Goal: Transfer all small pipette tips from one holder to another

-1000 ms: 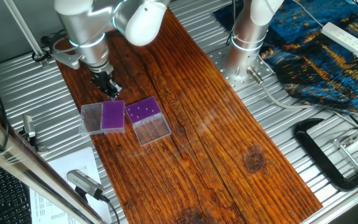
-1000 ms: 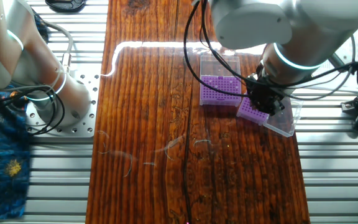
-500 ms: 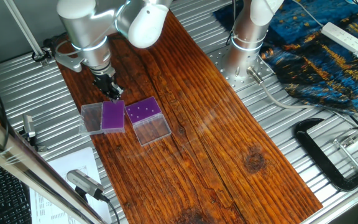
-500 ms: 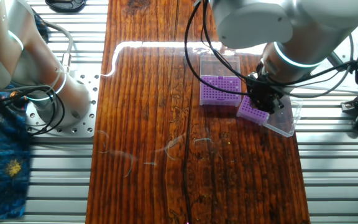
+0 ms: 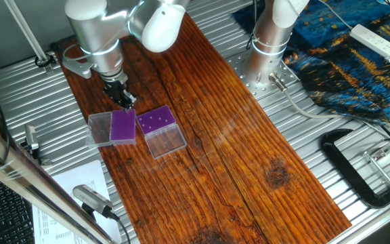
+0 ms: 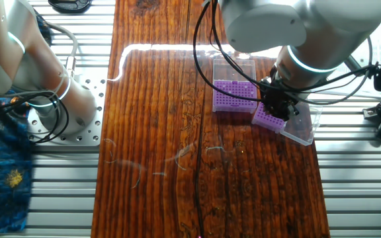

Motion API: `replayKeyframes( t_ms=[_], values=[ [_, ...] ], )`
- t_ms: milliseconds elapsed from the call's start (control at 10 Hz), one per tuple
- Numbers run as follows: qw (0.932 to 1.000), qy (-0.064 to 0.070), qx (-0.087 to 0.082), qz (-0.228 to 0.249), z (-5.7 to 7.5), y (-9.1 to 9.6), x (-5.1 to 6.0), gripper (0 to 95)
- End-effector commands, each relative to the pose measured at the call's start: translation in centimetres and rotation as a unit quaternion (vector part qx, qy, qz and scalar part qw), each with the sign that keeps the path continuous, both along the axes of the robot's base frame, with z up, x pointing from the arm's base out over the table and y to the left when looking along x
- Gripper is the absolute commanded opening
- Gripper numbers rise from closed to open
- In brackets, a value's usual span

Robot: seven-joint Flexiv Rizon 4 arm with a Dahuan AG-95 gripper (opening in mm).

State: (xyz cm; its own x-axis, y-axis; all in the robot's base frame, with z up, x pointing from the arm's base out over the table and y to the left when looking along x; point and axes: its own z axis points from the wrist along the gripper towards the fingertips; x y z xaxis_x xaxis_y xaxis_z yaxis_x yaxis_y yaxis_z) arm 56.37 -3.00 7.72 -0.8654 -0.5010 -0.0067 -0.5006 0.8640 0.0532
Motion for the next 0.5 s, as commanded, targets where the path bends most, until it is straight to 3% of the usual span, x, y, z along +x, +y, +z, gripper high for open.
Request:
replayKeyframes(
  t_ms=[100,500],
  values=[
    [1.0,-0.001,0.0,-0.001,-0.06,-0.05,-0.08,0.0],
    [1.0,-0.002,0.0,0.0,0.18,-0.06,-0.14,0.0]
  ],
)
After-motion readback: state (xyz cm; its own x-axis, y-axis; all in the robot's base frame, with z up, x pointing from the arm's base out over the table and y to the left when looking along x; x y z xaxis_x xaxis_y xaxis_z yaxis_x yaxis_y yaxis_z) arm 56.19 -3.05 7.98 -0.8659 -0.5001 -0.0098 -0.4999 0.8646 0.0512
